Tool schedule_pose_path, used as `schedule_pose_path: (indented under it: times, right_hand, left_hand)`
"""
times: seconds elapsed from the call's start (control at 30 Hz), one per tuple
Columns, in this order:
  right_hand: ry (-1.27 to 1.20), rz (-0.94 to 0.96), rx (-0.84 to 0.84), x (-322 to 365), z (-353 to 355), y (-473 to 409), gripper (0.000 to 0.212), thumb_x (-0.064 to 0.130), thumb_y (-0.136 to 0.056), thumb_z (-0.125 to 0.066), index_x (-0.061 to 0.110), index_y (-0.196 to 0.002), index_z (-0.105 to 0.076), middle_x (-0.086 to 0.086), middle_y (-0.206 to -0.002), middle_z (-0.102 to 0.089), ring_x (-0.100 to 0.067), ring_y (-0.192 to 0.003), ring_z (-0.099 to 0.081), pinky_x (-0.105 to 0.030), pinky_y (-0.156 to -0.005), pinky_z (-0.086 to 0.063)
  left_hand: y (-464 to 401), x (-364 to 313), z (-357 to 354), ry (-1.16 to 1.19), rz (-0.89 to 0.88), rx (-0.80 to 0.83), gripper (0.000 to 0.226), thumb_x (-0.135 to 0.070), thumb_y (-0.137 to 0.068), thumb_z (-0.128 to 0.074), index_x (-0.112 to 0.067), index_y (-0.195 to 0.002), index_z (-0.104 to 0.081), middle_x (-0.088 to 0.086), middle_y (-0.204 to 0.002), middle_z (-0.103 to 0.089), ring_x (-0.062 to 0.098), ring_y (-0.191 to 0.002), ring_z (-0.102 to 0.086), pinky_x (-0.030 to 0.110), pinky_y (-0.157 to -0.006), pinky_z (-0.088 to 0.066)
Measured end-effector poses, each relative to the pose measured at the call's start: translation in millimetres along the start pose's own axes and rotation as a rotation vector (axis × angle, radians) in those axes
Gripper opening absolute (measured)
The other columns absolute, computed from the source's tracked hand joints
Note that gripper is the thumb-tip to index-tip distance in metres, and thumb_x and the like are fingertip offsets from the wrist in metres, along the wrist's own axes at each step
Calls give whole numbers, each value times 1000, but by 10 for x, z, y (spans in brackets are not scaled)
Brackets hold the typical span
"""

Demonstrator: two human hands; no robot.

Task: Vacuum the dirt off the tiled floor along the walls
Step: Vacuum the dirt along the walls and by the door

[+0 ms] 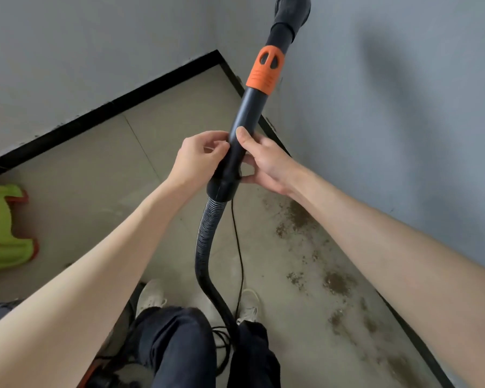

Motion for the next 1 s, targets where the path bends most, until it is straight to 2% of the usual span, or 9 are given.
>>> schedule_pose_path:
  times: [0.17,0.43,0.53,0.67,0.8,0.9,1.0]
  right_hand:
    - [83,26,0,-10,46,38,16,37,-103,-43,27,-111,-54,8,-110,-66,-11,-113,-60,-37,-85,-53]
    - [87,26,-34,32,30,97,21,35,-104,-42,19,-113,-52,-3,-117,-62,-23,-122,-56,-56,-99,-47]
    - [102,41,-35,75,6,164,17,35,-104,-42,23,-104,-53,-1,-113,-63,-22,-120,-58,-57,-100,-46]
    - [143,43,-27,106,16,244,17,35,-104,-41,23,-105,-53,-8,-122,-61,-25,-124,-56,-57,-102,-45]
    - [187,36,-52,137,68,156,24,35,-104,-41,16,-115,-51,-12,-127,-60,-26,-126,-54,-55,-103,-44]
    - [189,23,-71,37,77,18,19,34,-104,-42,19,-110,-52,-6,-118,-62,-21,-121,-57,-51,-99,-48]
    - [144,-40,-92,-314,56,-134,22,34,-105,-40,18,-112,-52,-8,-121,-62,-22,-122,-57,-51,-97,-50]
  left_hand:
    - [112,70,-8,36,10,-50,23,-9,-93,-50,-18,-104,-69,6,-95,-70,13,-83,-61,31,-88,-52]
    - [278,148,79,70,17,-127,17,-13,-92,-55,-21,-97,-68,2,-92,-69,15,-88,-63,23,-81,-49]
    - [362,141,107,83,25,-147,16,-12,-91,-55,-20,-96,-68,6,-94,-70,20,-93,-65,29,-87,-51]
    - [390,148,75,85,44,-159,19,-11,-91,-54,-15,-99,-70,7,-96,-70,21,-96,-65,34,-92,-50]
    - [302,212,52,125,47,-190,21,-11,-91,-51,-13,-98,-70,5,-97,-70,19,-97,-64,34,-93,-49]
    - [219,391,10,143,66,-195,20,-12,-92,-49,-17,-93,-68,2,-97,-70,17,-96,-64,32,-92,-50]
    - [155,672,26,92,99,-208,20,-12,-93,-47,-20,-92,-65,0,-97,-68,15,-96,-62,28,-88,-48]
Point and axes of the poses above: each hand's wrist, its own y-axis away from the middle knuckle, its own z-axis out of the back of the hand, x = y × z, the point moved 10 cm from there along -y, towards the middle knuckle
